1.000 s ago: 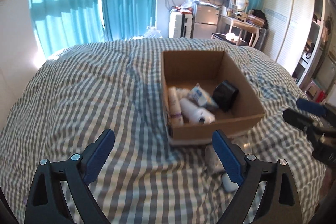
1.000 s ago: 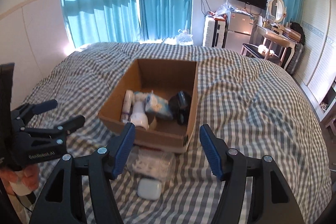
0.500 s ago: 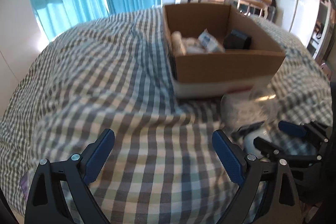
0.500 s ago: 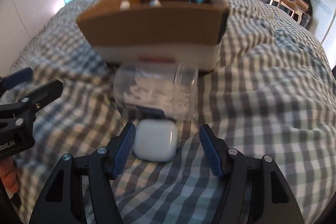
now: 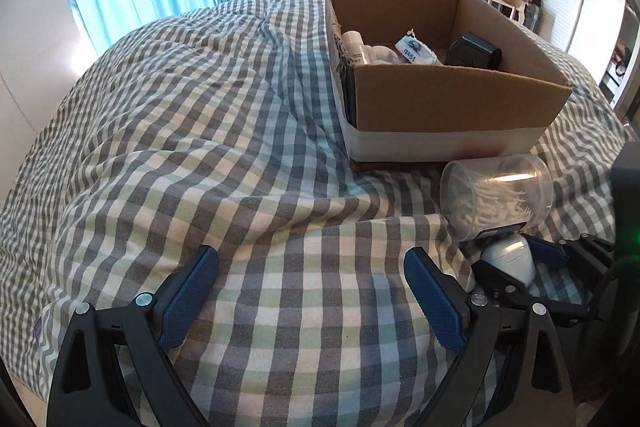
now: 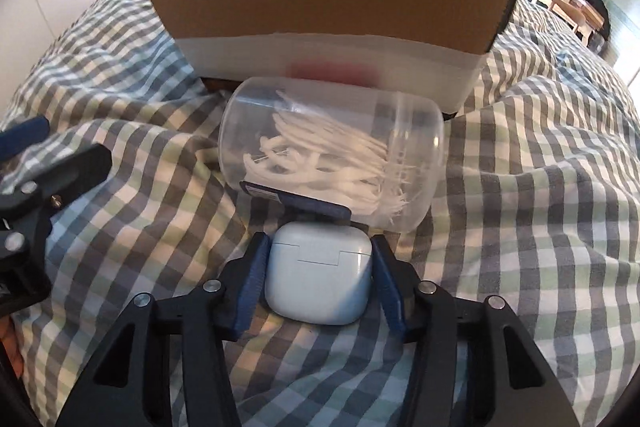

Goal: Organize objects
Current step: 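Grasp the white earbud case with the right tool while the left tool moves toward the clear jar, then grasp the clear jar of floss picks with the left tool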

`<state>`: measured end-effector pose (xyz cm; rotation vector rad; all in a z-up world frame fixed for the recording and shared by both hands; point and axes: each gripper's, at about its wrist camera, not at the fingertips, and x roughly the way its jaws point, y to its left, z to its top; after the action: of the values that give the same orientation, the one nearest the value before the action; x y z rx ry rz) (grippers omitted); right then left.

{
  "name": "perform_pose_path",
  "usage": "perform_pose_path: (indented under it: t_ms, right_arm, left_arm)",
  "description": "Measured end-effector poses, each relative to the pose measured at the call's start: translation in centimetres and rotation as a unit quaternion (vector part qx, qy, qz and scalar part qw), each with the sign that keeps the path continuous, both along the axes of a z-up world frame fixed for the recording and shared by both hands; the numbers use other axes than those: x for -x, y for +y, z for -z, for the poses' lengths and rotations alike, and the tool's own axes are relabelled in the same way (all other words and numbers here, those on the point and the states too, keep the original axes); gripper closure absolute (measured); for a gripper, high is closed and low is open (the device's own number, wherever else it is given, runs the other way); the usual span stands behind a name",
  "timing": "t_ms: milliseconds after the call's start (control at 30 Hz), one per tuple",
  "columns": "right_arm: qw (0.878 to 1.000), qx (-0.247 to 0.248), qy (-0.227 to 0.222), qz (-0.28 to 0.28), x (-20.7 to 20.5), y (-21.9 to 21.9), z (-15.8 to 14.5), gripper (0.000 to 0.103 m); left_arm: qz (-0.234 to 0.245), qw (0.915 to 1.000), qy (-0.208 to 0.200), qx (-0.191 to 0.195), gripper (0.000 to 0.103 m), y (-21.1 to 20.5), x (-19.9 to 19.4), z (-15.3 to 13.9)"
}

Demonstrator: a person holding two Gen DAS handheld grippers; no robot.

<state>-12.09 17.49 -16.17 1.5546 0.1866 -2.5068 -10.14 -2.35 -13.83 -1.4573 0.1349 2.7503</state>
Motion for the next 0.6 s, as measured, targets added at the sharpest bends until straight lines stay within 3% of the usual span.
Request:
perform_pose_path:
  t_ms: [233, 433, 600]
  right_arm:
    - [0.996, 0.074, 0.041, 0.024, -1.7, 3.3, -4.1, 0.052]
    - [0.992, 0.066, 0.101, 0.035, -2.0, 6.2, -8.9, 0.052]
    - [0.989, 0.047, 0.128, 0.061, 0.4, 8.9, -11.1, 0.052]
  left_arm:
    - [0.005, 1.0000, 0.005, 0.002, 0.007, 1.0, -0.1, -0.8]
    - [0.042, 0.9986, 0.018, -0.027, 0.007, 4.8, 0.3, -1.7]
    - [0.071, 0.9969, 0.011, -0.033, 0.007, 8.5, 1.4, -1.2]
